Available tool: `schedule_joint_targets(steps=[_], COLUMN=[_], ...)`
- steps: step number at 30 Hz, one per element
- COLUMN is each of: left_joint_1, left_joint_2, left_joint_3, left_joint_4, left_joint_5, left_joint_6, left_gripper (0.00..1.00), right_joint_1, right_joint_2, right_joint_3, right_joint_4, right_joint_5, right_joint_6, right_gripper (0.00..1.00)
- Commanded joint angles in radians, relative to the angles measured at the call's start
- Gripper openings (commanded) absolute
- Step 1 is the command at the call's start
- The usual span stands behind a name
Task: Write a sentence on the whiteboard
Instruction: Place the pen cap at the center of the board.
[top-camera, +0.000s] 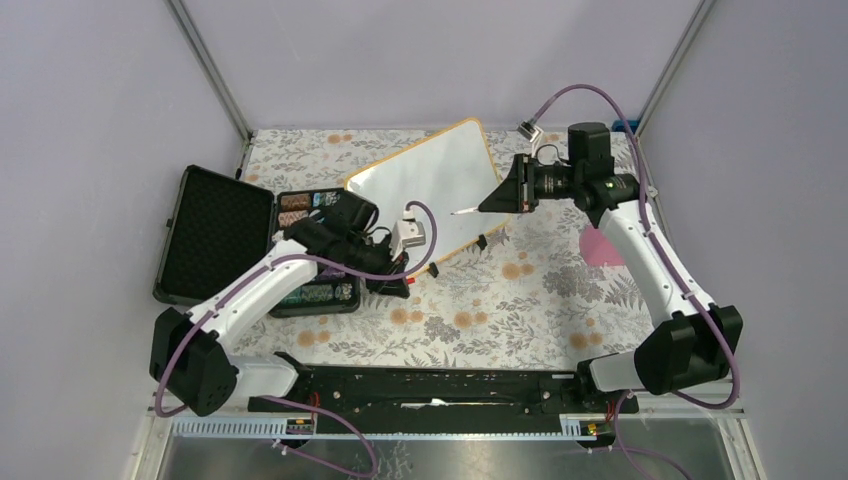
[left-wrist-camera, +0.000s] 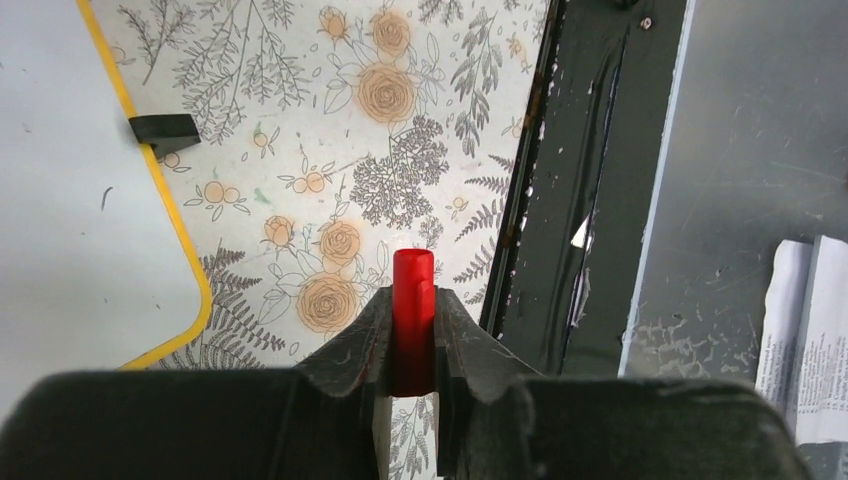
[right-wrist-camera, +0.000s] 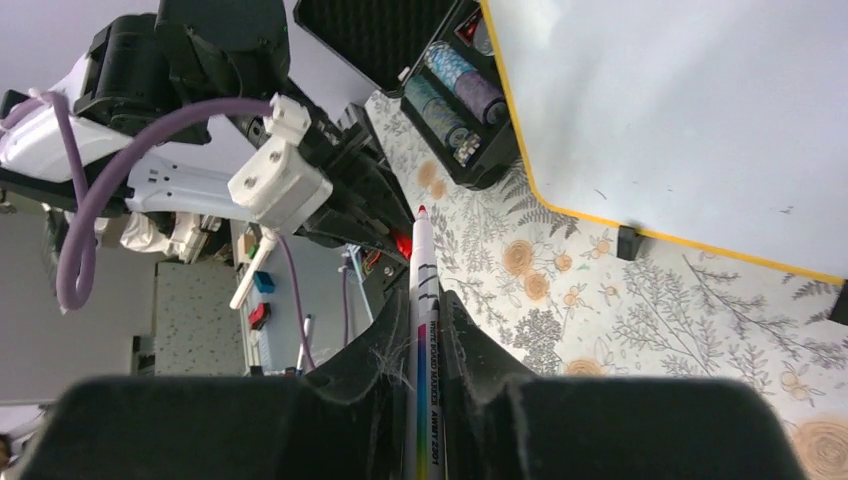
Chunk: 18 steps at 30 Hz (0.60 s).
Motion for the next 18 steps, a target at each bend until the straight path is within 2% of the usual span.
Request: schedule_joint_targets(steps=[1, 7, 14, 18], left_joint_1=[-0.075, -0.334, -0.444, -0.459], left_joint_2=[0.024, 0.133, 0.394, 0.506], left_joint_3=[-0.008, -0.001, 0.131, 0.198], left_joint_4=[-0.008, 0.138, 0.257, 0.288], left_joint_5=[-0.078, -0.394, -0.563, -0.6], left_joint_6=[0.051, 0.019, -0.005, -0.01], left_gripper=[0.0, 0.0, 0.01, 0.05], right_joint_1=[-0.053, -0.22, -0.32, -0.357], right_joint_2=[-0.016, -0.014, -0.052, -0.075], right_joint_3=[0.047, 0.046, 0.03, -0.013], right_joint_4=[-0.081, -0.077, -0.033, 0.034], right_joint_5=[0.04, 0.154, 0.242, 0.243], right_joint_6=[-0.088, -0.074, -0.044, -0.006], right_gripper=[0.0, 0.0, 0.0, 0.0])
